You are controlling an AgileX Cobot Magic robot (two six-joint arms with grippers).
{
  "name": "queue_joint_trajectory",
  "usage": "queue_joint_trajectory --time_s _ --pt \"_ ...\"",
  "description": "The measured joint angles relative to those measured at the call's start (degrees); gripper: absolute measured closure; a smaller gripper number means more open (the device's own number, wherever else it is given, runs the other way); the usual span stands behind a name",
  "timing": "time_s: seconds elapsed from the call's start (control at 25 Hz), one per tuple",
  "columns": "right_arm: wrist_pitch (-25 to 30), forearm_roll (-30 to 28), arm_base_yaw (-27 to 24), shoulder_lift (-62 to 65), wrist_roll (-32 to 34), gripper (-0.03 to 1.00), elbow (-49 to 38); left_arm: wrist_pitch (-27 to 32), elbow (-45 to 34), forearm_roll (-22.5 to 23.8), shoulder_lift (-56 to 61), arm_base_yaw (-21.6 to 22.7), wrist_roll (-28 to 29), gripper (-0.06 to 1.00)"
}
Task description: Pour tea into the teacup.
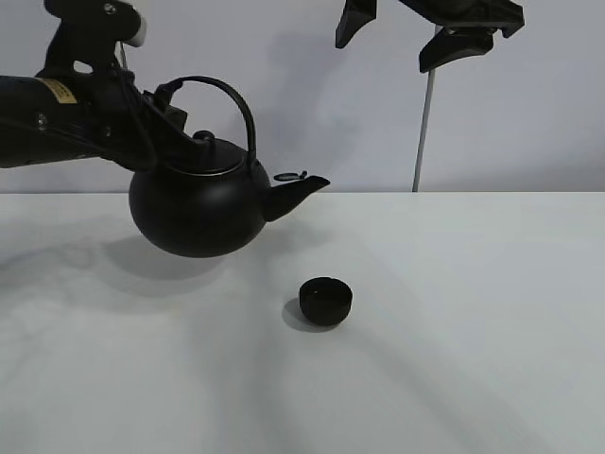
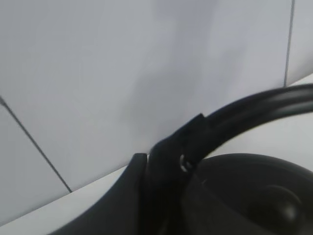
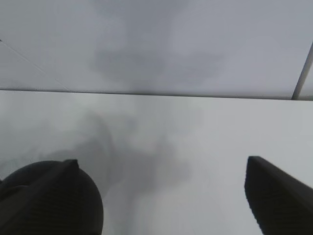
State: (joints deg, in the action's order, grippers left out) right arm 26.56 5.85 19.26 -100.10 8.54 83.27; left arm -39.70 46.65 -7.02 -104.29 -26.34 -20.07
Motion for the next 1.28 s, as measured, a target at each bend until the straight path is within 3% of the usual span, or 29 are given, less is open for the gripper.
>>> queue_joint_trajectory --time_s 0.28,0.56,1.28 --pt "-0.2 0.0 0.0 0.0 0.0 0.34 0.0 -8.9 -9.6 -8.1 3.6 0.0 1.8 0.85" --pt "-0.3 0.0 0.0 0.0 0.0 0.34 0.0 -18.7 -18.5 -9.7 4.0 0.8 6.2 0.85" --pt "-0.4 0.0 0.0 0.0 0.0 0.34 0.0 -20.9 -22.2 -8.7 0.6 0.8 8.0 0.85"
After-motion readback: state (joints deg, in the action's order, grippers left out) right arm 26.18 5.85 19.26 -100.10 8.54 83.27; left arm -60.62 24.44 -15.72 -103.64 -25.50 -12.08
